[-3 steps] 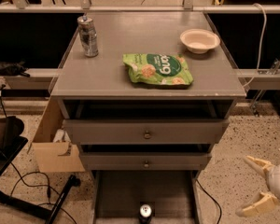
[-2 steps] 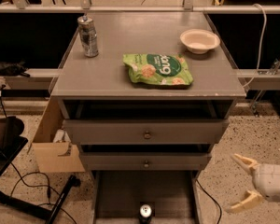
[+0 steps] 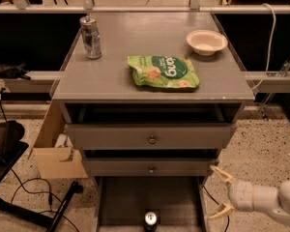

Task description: Pick pepsi can from bottom drawer and place on counter

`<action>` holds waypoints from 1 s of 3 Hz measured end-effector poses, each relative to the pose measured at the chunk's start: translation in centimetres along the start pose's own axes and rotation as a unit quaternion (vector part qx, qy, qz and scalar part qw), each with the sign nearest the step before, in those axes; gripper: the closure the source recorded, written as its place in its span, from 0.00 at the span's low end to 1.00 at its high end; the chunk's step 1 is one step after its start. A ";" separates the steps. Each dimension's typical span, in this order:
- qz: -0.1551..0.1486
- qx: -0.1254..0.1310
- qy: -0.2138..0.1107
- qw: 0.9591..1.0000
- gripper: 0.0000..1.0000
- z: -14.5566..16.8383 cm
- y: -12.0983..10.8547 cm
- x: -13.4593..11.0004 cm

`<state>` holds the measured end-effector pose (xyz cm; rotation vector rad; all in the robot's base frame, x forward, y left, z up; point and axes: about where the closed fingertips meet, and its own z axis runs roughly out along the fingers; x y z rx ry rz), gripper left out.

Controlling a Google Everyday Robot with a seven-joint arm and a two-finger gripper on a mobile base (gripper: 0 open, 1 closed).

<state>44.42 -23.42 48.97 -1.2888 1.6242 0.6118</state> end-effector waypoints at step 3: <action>0.007 -0.033 -0.026 0.999 0.00 5.3 3.3 4.7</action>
Offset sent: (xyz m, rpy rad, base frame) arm -0.0055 0.0018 -0.0327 0.0237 0.0040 -0.0074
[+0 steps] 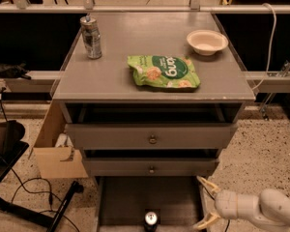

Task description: Pick pepsi can from bottom drawer and place on counter

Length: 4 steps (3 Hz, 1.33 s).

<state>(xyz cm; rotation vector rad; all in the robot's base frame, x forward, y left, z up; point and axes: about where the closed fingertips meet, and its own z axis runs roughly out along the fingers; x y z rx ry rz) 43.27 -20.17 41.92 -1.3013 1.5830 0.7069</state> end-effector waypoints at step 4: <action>-0.064 -0.066 -0.013 0.996 0.00 13.5 6.3 6.0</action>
Offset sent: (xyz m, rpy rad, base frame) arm -0.0279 0.0874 -0.1000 0.0069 -0.0789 0.1613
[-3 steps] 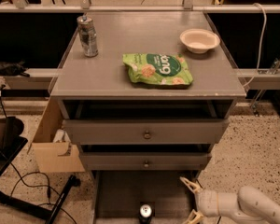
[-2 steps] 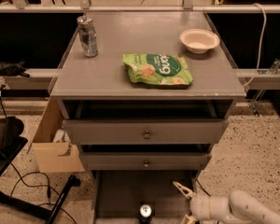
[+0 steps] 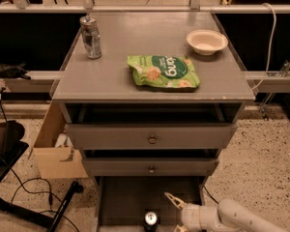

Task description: Pick pepsi can from bottom drawer and place on counter

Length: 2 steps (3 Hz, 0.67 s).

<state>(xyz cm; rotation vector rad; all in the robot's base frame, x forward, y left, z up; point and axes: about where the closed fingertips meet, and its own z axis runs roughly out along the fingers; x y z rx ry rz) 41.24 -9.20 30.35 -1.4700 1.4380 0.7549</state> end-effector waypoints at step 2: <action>0.041 -0.035 -0.006 0.999 0.00 5.6 -1.1 3.1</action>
Offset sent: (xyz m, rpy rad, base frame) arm 0.0424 0.0503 -0.0741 0.0335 0.1760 0.0401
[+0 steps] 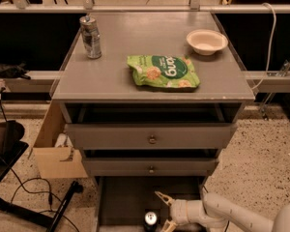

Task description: Pick pepsi can from bottom drawer and place on counter

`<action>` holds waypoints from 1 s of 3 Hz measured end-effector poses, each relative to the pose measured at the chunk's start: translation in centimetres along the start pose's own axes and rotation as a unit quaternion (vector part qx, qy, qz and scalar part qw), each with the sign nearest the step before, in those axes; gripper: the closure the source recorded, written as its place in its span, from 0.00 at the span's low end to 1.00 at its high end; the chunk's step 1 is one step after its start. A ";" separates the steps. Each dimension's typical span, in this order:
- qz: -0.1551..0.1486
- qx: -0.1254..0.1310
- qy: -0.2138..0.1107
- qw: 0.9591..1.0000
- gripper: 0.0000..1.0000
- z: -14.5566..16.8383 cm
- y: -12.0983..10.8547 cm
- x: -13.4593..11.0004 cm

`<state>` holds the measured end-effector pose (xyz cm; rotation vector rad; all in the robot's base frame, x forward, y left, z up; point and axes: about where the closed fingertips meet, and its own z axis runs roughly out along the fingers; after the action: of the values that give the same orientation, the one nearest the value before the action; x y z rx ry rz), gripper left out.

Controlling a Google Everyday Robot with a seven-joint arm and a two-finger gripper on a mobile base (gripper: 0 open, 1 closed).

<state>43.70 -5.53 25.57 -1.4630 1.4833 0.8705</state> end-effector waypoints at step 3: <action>0.077 -0.053 -0.015 0.995 0.27 5.4 0.9 3.9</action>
Offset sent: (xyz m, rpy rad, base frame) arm 0.0082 0.0293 -0.0560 0.0456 0.1910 0.0277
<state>43.54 -2.08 19.75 -1.4172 1.5639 1.0749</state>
